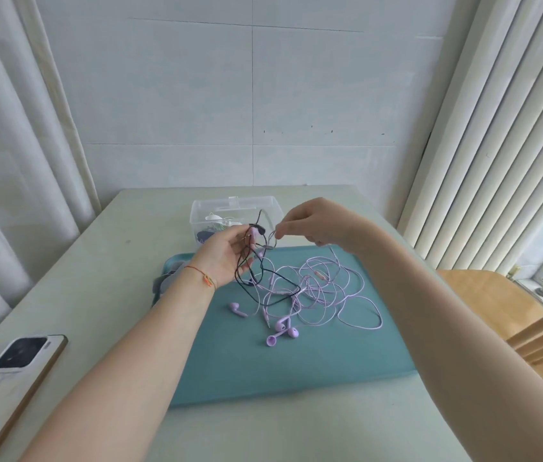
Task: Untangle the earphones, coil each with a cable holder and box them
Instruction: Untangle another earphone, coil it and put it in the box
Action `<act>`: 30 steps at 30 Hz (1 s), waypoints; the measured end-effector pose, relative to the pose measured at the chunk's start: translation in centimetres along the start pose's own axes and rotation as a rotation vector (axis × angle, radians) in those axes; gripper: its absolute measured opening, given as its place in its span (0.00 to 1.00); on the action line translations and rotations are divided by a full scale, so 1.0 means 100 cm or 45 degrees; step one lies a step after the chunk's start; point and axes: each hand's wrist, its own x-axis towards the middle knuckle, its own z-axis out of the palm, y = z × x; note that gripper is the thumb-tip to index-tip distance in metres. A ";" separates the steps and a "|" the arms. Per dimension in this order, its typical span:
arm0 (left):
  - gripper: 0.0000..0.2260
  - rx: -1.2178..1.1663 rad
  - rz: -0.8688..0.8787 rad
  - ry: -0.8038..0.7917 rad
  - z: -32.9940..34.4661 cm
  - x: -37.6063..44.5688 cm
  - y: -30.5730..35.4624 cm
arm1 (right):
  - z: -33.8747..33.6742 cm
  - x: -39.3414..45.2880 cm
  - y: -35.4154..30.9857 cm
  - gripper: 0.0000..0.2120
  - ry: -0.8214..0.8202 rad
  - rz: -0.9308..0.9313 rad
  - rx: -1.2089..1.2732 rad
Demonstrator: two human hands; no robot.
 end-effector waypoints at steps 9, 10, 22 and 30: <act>0.03 0.712 0.038 0.283 0.000 0.002 -0.001 | 0.003 -0.003 -0.003 0.09 -0.162 -0.167 0.323; 0.05 0.899 0.051 0.321 0.001 0.000 0.001 | 0.005 -0.002 -0.005 0.09 -0.115 -0.172 0.334; 0.06 1.194 0.432 0.007 0.029 -0.029 0.014 | 0.018 0.006 -0.015 0.07 0.189 -0.018 -0.037; 0.10 1.330 0.395 0.164 0.013 -0.022 -0.009 | 0.033 0.010 0.000 0.08 0.262 -0.002 -0.071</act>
